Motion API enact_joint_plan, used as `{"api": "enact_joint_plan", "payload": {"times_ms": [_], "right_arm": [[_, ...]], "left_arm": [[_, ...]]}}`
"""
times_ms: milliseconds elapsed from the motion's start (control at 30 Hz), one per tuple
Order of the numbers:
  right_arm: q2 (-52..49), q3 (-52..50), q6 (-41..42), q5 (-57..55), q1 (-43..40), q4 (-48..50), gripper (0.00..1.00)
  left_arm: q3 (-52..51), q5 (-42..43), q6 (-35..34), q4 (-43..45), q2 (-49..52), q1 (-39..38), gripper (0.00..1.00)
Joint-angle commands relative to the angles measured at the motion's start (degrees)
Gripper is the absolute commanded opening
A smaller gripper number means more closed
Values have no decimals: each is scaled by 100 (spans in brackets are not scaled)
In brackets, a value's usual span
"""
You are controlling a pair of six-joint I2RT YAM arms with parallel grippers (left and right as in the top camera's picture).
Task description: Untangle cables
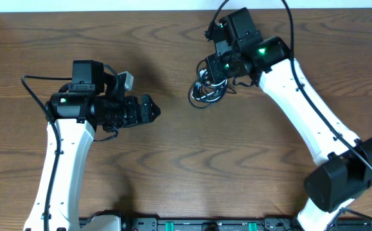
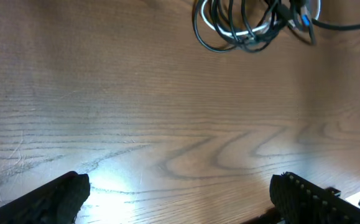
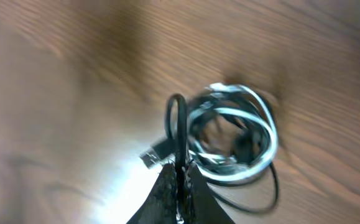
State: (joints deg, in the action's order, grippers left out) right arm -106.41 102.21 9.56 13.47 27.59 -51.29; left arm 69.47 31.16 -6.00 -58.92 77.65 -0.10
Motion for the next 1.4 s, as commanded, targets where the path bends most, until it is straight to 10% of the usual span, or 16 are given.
{"api": "enact_joint_plan", "payload": {"times_ms": [0, 700, 900, 1200, 1367], "right_arm": [[400, 96, 216, 1082, -13, 160, 1], [1873, 90, 887, -1419, -59, 1443, 1], [1635, -24, 1176, -1412, -35, 1062, 1], [2055, -22, 1421, -723, -33, 2946, 2], [1998, -33, 1423, -1530, 11, 1801, 1]], "left_arm": [[109, -35, -35, -20, 26, 9, 98], [94, -35, -33, -17, 26, 9, 98], [92, -35, -33, -17, 26, 9, 98], [92, -35, -35, -17, 26, 9, 98], [92, -35, -35, -20, 26, 9, 99]]}}
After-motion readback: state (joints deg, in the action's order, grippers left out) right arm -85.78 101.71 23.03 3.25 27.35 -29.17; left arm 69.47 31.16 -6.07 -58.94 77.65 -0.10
